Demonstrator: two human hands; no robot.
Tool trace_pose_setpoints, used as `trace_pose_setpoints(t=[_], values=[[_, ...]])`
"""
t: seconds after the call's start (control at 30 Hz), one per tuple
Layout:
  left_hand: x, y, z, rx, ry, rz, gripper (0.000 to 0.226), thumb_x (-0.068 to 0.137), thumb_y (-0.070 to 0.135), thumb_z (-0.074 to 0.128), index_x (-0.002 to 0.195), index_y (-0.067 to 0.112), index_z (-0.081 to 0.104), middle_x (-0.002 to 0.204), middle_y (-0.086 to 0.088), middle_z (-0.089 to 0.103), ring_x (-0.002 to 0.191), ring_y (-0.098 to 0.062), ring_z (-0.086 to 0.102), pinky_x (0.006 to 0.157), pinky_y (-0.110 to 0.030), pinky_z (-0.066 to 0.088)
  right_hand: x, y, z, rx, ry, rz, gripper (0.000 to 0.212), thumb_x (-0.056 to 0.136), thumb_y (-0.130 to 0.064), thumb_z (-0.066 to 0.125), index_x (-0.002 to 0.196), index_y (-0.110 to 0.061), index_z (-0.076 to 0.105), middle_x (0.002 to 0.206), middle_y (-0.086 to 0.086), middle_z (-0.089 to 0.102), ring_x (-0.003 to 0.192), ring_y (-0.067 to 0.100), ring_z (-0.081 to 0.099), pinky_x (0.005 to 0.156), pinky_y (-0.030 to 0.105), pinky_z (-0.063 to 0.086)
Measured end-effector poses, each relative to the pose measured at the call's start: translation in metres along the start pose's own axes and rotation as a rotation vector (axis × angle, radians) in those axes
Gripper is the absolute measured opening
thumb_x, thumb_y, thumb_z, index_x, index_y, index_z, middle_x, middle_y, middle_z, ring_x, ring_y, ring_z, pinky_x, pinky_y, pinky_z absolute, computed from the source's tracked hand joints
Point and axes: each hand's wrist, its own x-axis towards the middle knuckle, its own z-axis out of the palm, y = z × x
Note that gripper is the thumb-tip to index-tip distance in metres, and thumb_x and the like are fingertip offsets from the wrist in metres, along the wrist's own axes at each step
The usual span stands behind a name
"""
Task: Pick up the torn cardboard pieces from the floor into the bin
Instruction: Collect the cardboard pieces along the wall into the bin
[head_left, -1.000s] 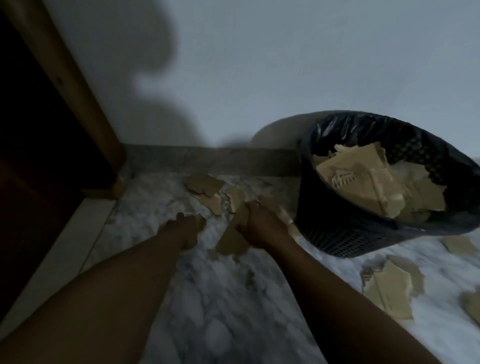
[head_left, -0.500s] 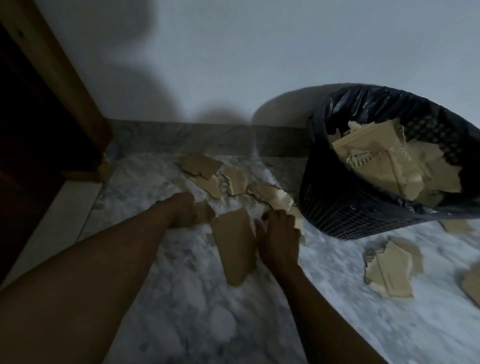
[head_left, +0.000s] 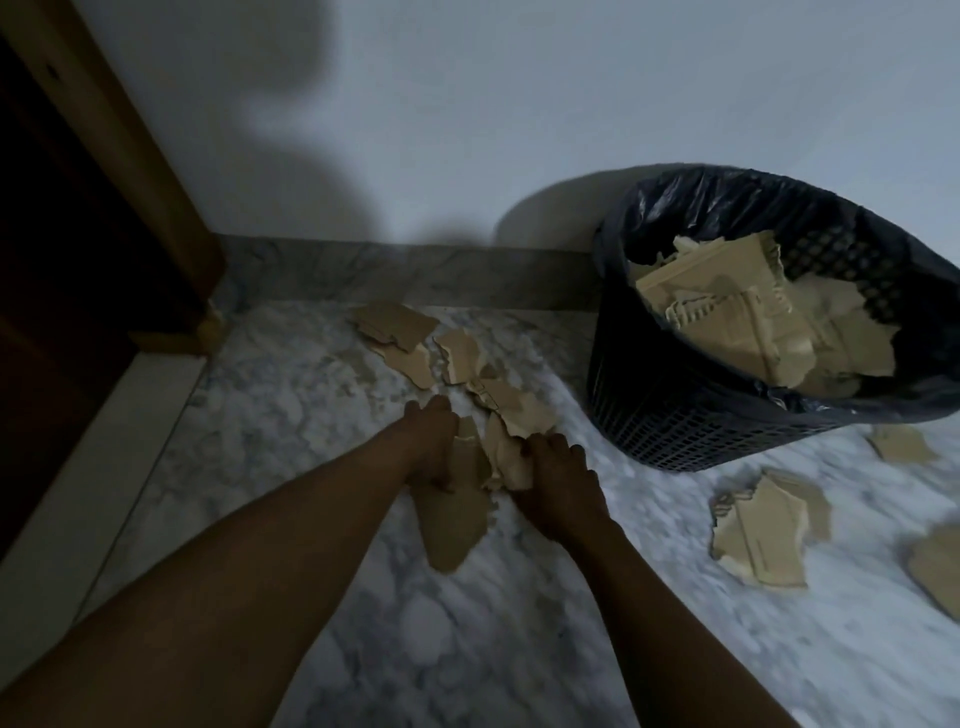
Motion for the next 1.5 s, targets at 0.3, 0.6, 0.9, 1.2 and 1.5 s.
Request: trace_pose_setpoints(t=[0.3,0.6,0.9,1.2,1.5], values=[[-0.009,-0.053,-0.008,-0.163,-0.035,-0.189,0.112,0.067,0.037,0.089,0.150,0.005,0.021,0.150,-0.019,0.036,0.131,-0.035,0.045,0.099,-0.041,0.047,-0.003,0.010,-0.018,0.051,0.473,-0.027,0.017,0.089,-0.035,0.056,0.087,-0.020,0.065,0.084,0.001,0.066,0.084,0.027,0.062,0.076,0.041,0.049],[-0.011,-0.070,-0.004,-0.091,0.056,-0.223,0.073,0.070,0.043,0.085,0.124,0.014,0.046,0.127,-0.010,0.054,0.113,-0.029,0.056,0.090,-0.042,0.050,0.073,-0.020,-0.038,0.086,-0.200,0.175,0.066,0.092,-0.048,0.052,0.146,-0.013,0.038,0.161,0.009,0.008,0.149,0.033,0.008,0.119,0.059,0.010],[-0.002,-0.073,-0.005,-0.074,0.034,-0.204,0.075,0.067,0.044,0.087,0.123,0.015,0.045,0.126,-0.009,0.053,0.114,-0.031,0.056,0.087,-0.042,0.049,0.095,-0.003,-0.066,0.381,0.102,0.014,0.027,0.086,-0.031,0.071,0.092,-0.009,0.058,0.089,0.009,0.059,0.086,0.024,0.058,0.073,0.033,0.046],[0.002,-0.068,-0.008,-0.042,-0.012,-0.194,0.080,0.069,0.042,0.086,0.130,0.015,0.042,0.130,-0.010,0.052,0.114,-0.030,0.057,0.086,-0.042,0.049,0.099,-0.025,-0.045,-0.041,-0.247,0.098,0.061,0.096,-0.044,0.048,0.147,-0.012,0.039,0.162,0.011,0.012,0.148,0.036,0.015,0.119,0.053,0.020],[0.004,-0.071,-0.005,-0.033,0.023,-0.183,0.081,0.066,0.043,0.087,0.128,0.017,0.043,0.128,-0.008,0.053,0.114,-0.029,0.057,0.087,-0.042,0.049,0.141,-0.040,-0.059,-0.232,-0.343,0.074,0.082,0.087,-0.049,0.062,0.151,-0.011,0.028,0.161,0.012,0.014,0.149,0.034,0.012,0.115,0.067,0.007]])
